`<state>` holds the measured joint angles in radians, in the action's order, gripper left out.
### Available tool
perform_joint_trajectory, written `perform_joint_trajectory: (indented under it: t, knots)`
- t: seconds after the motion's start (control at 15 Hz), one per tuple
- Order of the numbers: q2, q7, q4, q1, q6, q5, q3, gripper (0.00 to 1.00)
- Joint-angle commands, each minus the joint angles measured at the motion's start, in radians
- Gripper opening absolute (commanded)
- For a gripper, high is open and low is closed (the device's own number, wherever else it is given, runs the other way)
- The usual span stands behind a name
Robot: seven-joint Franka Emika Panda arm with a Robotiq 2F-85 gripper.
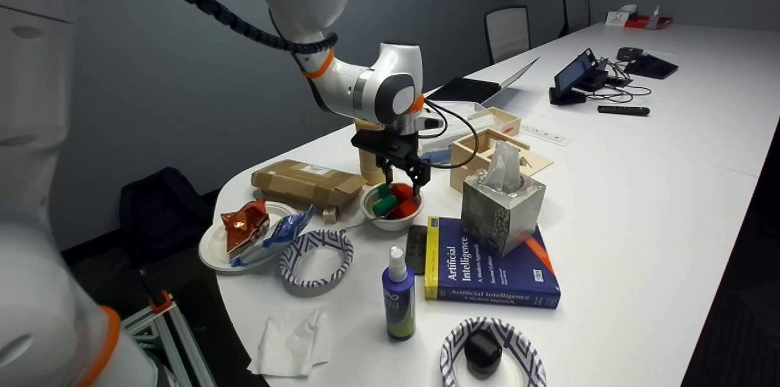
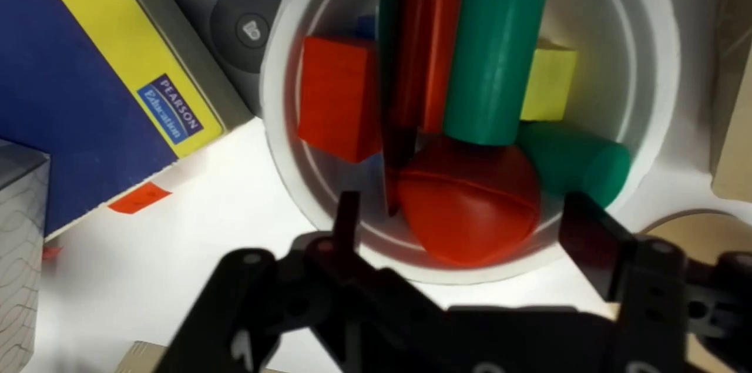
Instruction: Take the red toy out of the white bowl and place it in the black and white bowl on the right.
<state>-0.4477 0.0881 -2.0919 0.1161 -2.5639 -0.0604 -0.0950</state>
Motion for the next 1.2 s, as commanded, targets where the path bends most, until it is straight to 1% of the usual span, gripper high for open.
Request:
perform_joint_trajectory:
  t: [0.0, 0.07, 0.2, 0.4, 0.47, 0.53, 0.6, 0.67, 0.73, 0.93, 1.13]
  knots:
    - [-0.025, -0.034, 0.031, -0.004, -0.002, 0.025, -0.003, 0.54]
    - [-0.025, -0.037, 0.034, -0.005, 0.002, 0.028, -0.005, 0.44]
    - [-0.027, -0.045, 0.04, -0.007, 0.0, 0.034, -0.007, 0.31]
    - [-0.028, -0.056, 0.04, -0.013, 0.004, 0.046, -0.011, 0.07]
    - [-0.029, -0.057, 0.038, -0.014, 0.007, 0.05, -0.011, 0.02]
    - [-0.031, -0.06, 0.037, -0.017, 0.011, 0.055, -0.012, 0.0]
    - [-0.033, -0.065, 0.038, -0.02, 0.013, 0.062, -0.014, 0.04]
    - [-0.032, -0.067, 0.038, -0.021, 0.015, 0.068, -0.014, 0.02]
    - [-0.029, -0.07, 0.038, -0.023, 0.017, 0.073, -0.015, 0.03]
    - [-0.01, -0.072, 0.042, -0.023, 0.032, 0.079, -0.013, 0.03]
    - [0.034, -0.053, 0.045, -0.021, 0.089, 0.074, -0.002, 0.03]
